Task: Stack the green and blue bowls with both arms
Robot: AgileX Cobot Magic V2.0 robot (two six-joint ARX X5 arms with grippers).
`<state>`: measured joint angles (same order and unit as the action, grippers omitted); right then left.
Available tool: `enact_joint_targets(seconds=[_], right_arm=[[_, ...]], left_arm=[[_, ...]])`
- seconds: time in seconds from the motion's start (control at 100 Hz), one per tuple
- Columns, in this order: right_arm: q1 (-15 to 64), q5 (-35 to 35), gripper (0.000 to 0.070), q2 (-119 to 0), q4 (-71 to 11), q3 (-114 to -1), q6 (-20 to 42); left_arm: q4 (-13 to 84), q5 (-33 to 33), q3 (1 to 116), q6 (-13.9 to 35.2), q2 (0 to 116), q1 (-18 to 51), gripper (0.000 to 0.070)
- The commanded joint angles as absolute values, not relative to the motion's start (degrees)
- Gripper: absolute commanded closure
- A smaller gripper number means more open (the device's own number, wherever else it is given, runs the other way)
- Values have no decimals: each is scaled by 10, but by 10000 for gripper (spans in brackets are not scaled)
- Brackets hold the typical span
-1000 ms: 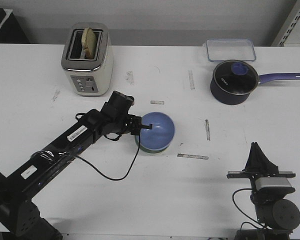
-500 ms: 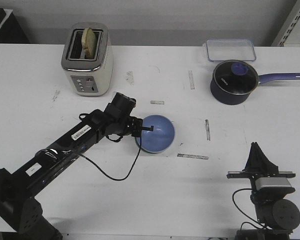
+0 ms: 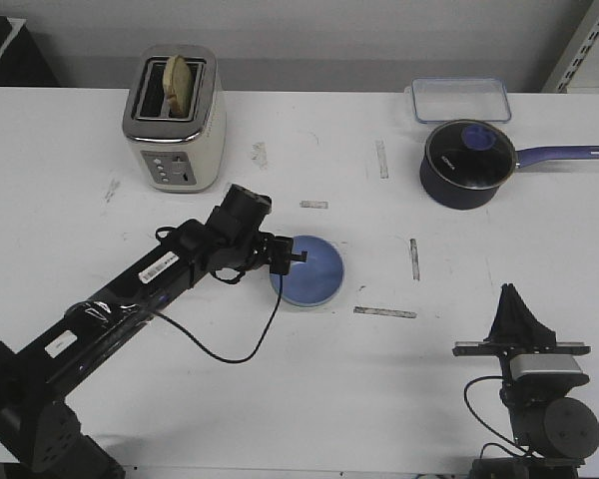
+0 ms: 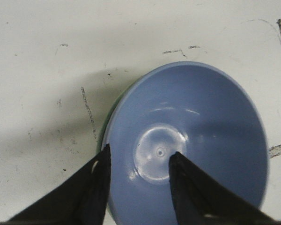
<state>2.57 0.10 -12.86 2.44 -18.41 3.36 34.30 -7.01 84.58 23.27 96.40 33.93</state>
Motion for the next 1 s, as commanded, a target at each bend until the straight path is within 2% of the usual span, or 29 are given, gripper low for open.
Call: enact_joint_targets(seconds=[0.0,0.1,0.22,0.53,0.57,0.74,0.95,0.99], right_arm=[[26,0,695,-127,30,-185,32],[26,0,695,-128,30,-185,32],[26,0,695,-128,30,-185,32],[26,0,695,-128,30,-185,32],[26,0,695,-127,30,-185,32],[26,0,695,-128,30,-185,32],[26,0,695,-128,30,-185,32],[26,0,695,-127,30,-185,32]], left_arm=[[336,-70,857,220,953,344,447],[291,-70,837,191,930,344,447],[193,-70,779,141,888,340,448],[-93,-71,542,50,729,304,464],[-110,-70,516,37,710,295,484],[-130,-70,434,8,634,243,661],[-202,-70,328,8,554,152,671],[-211,-70,309,8,539,137,693]])
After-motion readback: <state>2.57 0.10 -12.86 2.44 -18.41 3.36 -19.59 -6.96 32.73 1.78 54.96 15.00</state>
